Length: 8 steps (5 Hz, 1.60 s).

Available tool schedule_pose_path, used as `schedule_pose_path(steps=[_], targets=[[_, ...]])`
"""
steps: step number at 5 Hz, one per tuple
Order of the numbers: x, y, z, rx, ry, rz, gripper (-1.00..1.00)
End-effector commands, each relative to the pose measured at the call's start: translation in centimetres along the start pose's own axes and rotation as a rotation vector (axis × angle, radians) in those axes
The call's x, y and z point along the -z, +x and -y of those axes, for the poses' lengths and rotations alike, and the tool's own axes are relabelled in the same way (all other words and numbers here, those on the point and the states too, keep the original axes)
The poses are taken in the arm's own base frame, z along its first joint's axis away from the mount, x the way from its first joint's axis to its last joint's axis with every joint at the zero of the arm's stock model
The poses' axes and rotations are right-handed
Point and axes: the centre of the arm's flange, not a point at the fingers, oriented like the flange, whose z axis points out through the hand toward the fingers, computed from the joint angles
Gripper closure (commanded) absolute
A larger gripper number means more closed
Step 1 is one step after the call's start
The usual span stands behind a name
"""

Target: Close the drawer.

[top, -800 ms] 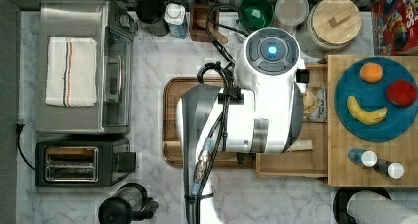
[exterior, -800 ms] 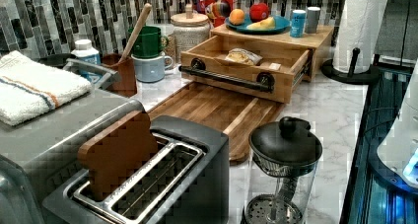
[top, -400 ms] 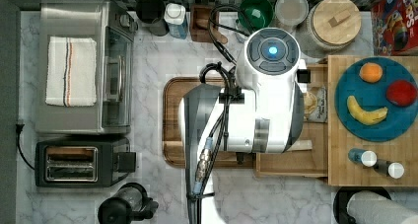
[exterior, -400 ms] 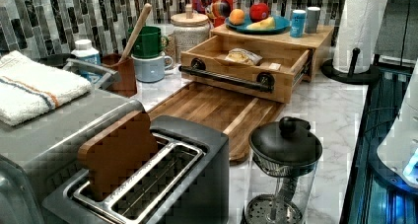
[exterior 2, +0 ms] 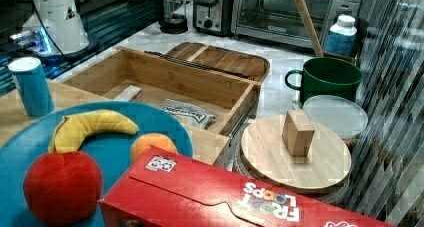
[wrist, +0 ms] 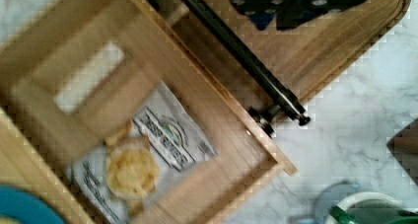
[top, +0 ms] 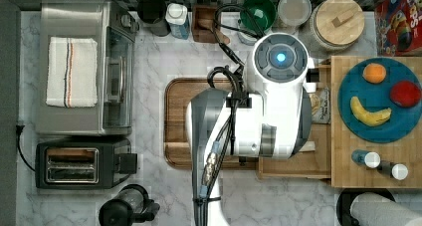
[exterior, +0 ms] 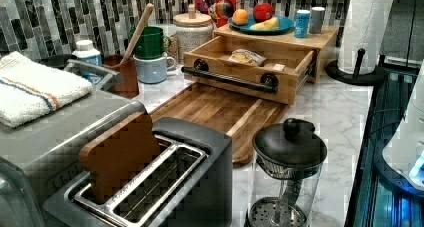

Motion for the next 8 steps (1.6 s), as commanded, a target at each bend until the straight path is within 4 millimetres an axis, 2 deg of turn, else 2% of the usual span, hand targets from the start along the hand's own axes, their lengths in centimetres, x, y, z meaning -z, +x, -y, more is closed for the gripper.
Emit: schedule_pose_path(steps=[1,2,3,6,7,8], targets=[[0.8,-4.1,1.4,0.502,0.015,-0.056,-1.00],[0.8,-4.5,1.4,0.645,0.028,-0.029,-1.00],[0.7,-4.6,1.4,0.690,0.014,-0.013,1.00],[0.6,-4.9,1.5,0.721,-0.014,-0.032,1.00],[-14.7,-7.3,5.6,0.727,-0.026,0.021,1.00],[-15.4,-8.4,6.7,0.728,-0.027,-0.001,1.00]])
